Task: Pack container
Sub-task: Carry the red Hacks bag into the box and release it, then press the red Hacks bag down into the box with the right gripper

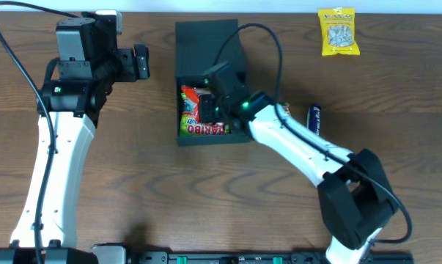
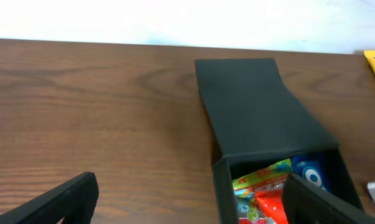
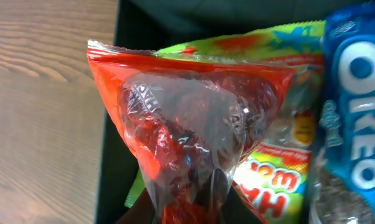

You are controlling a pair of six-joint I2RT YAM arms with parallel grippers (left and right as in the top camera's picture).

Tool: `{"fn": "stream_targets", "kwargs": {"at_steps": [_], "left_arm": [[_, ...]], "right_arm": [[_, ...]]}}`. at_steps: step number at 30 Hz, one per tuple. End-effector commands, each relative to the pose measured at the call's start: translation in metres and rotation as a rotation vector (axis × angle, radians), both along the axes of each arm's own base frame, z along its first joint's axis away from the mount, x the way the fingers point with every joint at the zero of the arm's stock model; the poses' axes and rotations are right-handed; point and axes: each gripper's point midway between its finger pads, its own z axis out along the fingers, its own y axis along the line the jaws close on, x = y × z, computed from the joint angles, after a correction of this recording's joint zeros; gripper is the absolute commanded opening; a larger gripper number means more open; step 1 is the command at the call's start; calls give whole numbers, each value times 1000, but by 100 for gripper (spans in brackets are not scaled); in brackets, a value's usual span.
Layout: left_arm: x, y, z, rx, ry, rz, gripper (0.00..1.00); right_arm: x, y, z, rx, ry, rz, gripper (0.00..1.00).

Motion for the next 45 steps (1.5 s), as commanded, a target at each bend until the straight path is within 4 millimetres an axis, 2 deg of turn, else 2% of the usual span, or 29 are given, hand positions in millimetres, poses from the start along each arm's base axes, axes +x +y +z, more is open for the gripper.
{"fn": "stream_targets", "kwargs": {"at_steps": [1,5,6,7,8,9,11,14,16,17,18,20,21,27,31,36,38,40,43,45], "left_arm": [[-1,1,19,-1,-42,5,95],[-2,1,19,-1,-40,5,95],[-2,0,19,-1,-39,4,95],[-2,1,19,0,-39,4,95],[-2,1,19,1,-40,3,95],[-2,1,19,2,-40,2,95],[-2,1,19,2,-40,2,95],[-2,1,19,3,-40,2,95],[-2,1,19,2,-40,2,95],[-2,1,19,2,-40,2,95],[-2,1,19,2,-40,2,95],[-2,1,19,2,-40,2,95],[-2,1,19,2,-40,2,95],[-2,1,19,2,-40,2,95],[-2,0,19,2,-40,2,95],[-2,0,19,2,-40,2,95],[-2,0,19,2,-40,2,95],[-2,0,19,2,-39,2,95],[-2,0,19,2,-40,2,95],[-2,0,19,2,-40,2,95]], "right_arm": [[8,-1,6,-44,-79,-109,4],[6,5,6,-66,-115,-136,5],[5,5,6,-68,-115,-135,11],[6,8,5,-62,-118,-132,49],[6,10,6,-53,-121,-128,79],[8,12,7,-47,-129,-123,98],[13,16,19,-48,-184,-75,99],[24,8,51,-27,-249,-56,99],[27,6,65,-8,-271,-9,99],[26,5,69,-1,-274,25,99],[25,5,69,8,-265,72,82],[16,10,66,41,-229,182,21],[10,13,61,54,-209,239,1],[-4,16,28,2,-149,385,1],[-12,21,-3,-6,-78,444,1],[-16,19,-59,-51,24,452,1],[-16,20,-70,-57,39,461,1],[-14,24,-70,-45,14,484,1],[-1,31,-42,-1,-67,498,1],[9,31,-14,32,-116,495,1]]}}
